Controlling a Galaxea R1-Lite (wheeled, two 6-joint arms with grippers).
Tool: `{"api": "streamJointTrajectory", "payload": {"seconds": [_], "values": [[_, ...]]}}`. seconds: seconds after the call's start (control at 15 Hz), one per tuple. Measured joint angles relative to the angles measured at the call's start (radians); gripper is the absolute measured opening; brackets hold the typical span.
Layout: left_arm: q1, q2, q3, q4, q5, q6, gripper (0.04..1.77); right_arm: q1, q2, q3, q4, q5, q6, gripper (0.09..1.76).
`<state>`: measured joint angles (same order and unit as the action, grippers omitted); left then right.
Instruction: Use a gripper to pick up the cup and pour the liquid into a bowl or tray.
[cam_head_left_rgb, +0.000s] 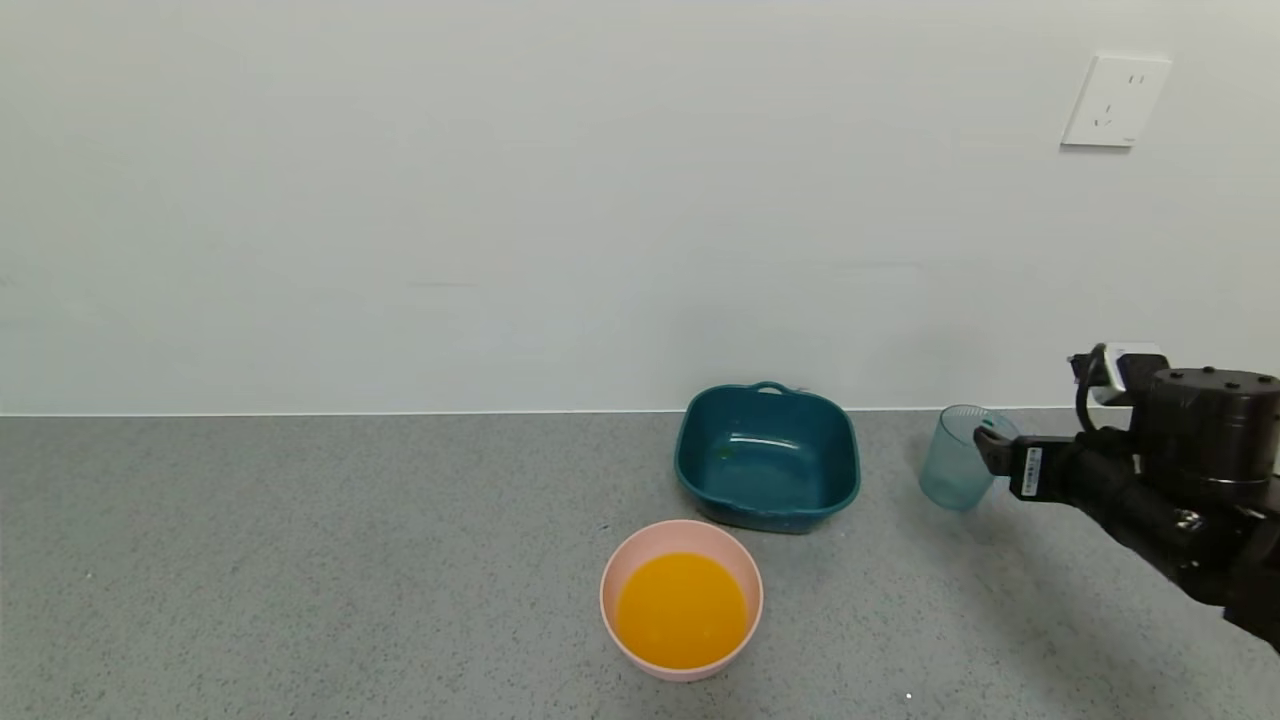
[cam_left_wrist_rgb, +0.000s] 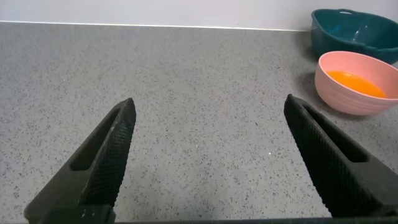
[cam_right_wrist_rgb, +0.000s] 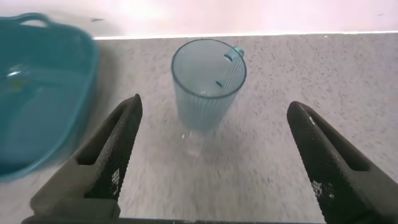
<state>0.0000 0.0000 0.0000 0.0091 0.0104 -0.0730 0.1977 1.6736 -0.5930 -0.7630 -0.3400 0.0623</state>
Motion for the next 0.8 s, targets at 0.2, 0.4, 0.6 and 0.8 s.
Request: {"api": "streamJointTrajectory", "payload": {"seconds": [0.2,0.4,0.6,0.8], "values": [[0.000,0.000,0.000,0.000,0.000,0.000,1.72,0.037,-0.235,0.002,0.259,0.059,0.000,1.70],[0.000,0.000,0.000,0.000,0.000,0.000,1.72,0.077,-0.464,-0.017,0.520,0.108,0.001,1.70],[0.000,0.000,0.000,0.000,0.000,0.000,1.72,0.111,-0.646,-0.013,0.632,0.124,0.013,1.70],[0.000,0.000,0.000,0.000,0.000,0.000,1.72,0.122,-0.784,0.048,0.651,0.127,0.015,1.70]]}}
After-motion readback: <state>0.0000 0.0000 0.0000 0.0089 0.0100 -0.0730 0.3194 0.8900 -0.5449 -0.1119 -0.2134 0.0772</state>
